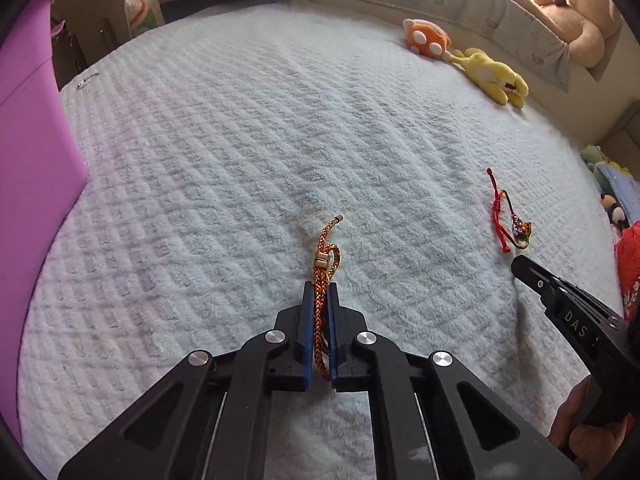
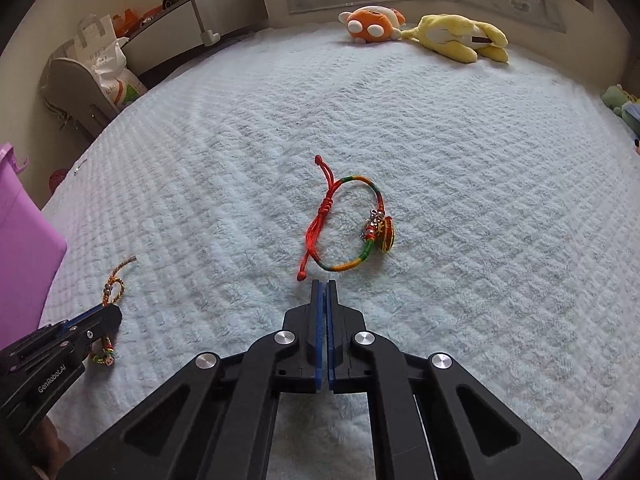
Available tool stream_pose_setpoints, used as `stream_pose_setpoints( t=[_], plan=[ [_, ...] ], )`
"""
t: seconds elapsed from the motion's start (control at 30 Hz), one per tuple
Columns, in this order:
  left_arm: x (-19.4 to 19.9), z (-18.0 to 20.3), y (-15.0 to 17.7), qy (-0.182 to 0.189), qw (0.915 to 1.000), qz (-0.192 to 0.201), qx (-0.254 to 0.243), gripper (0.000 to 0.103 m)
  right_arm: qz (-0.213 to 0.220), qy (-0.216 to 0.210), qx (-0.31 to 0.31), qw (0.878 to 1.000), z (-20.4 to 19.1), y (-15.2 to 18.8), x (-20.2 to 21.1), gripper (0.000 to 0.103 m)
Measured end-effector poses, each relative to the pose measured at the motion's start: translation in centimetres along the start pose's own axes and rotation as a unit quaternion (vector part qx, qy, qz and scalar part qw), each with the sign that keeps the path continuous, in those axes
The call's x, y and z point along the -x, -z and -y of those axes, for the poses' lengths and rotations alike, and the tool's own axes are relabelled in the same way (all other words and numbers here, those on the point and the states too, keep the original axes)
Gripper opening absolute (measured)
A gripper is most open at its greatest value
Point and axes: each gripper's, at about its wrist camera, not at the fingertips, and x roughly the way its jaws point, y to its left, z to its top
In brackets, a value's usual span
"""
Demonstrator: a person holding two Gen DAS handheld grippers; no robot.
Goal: Organize jewelry
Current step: 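Close the left gripper on the orange bracelet while the right gripper closes on the red cord bracelet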
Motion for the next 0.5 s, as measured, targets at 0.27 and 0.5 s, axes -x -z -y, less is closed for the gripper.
stream_pose_setpoints(
  t=[0.27,0.5],
  plan=[
    [4.4,-1.6,2.5,0.012,0.9999,0.000,-0.003,0.006,-0.001,-0.032,-0.022,0.999,-0.7,4.2,4.7,0.000],
    [6.8,-2.0,3.4,0.004,0.9998,0.011,-0.018,0.006,0.025,-0.016,-0.016,0.999,-0.6,3.2,6.0,0.000]
  ],
)
